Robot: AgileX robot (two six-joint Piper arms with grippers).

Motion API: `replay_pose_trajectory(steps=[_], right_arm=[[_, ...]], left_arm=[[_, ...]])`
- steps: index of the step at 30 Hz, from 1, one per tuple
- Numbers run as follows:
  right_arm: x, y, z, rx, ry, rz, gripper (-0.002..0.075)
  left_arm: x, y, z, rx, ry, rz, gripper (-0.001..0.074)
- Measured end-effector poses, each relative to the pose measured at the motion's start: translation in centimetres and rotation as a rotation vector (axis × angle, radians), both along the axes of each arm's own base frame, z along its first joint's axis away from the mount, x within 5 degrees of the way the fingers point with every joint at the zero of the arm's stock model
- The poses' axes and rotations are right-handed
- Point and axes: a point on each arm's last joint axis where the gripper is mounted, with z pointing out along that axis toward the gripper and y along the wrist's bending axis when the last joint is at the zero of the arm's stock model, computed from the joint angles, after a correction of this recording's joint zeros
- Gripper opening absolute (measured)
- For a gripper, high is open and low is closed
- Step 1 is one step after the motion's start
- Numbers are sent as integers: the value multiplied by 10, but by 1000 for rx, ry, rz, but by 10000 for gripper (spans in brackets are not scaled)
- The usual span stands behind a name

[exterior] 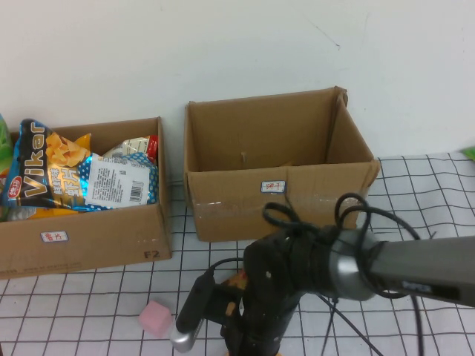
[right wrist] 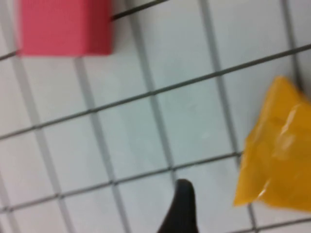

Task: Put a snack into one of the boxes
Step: Pick up the biscuit

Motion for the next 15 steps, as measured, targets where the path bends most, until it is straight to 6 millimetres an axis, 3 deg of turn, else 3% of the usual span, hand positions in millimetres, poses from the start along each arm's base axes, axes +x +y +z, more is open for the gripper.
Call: replay_pose_trajectory(steps=[15], right_arm=[[22,13,-37,-102,-52,-109,599]], left_arm=[[0,0,0,29,-8,-14,-1]])
